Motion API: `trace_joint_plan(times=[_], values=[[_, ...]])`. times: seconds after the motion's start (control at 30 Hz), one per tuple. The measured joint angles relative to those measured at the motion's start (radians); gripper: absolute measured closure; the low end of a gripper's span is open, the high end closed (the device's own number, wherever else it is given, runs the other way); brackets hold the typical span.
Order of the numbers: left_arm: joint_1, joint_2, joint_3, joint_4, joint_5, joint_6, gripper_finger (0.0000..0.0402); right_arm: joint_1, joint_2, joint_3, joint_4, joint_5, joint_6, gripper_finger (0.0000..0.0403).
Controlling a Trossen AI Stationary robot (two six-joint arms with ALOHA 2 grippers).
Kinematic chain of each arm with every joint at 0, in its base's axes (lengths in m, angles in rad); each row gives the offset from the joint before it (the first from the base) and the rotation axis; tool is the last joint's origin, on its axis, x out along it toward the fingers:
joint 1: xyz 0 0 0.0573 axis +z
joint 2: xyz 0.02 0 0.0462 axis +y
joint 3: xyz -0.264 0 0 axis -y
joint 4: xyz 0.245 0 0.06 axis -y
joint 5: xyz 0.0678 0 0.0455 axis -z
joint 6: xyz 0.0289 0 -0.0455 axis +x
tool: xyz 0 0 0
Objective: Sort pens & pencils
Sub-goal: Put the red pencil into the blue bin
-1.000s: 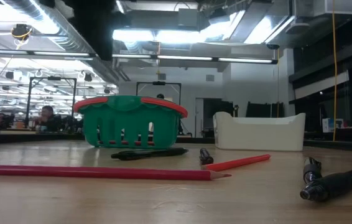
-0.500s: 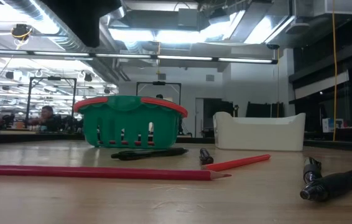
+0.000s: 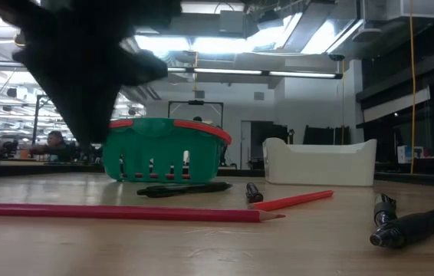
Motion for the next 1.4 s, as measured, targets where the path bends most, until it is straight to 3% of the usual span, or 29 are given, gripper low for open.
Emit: trace_joint_plan(times=[0.27,0.57,1.4], values=[[-0.003,0.009,0.0,0.123,0.062,-0.139,0.0356,0.0,0.0,0.0,0.0,0.0,-0.002,0.0301],[-0.007,0.014,0.0,0.136,0.103,-0.264,0.0356,0.0,0.0,0.0,0.0,0.001,-0.007,0.0301],[0.012,0.08,0.0,0.186,0.159,-0.273,0.0356,0.0,0.0,0.0,-0.001,0.001,-0.003,0.0301]])
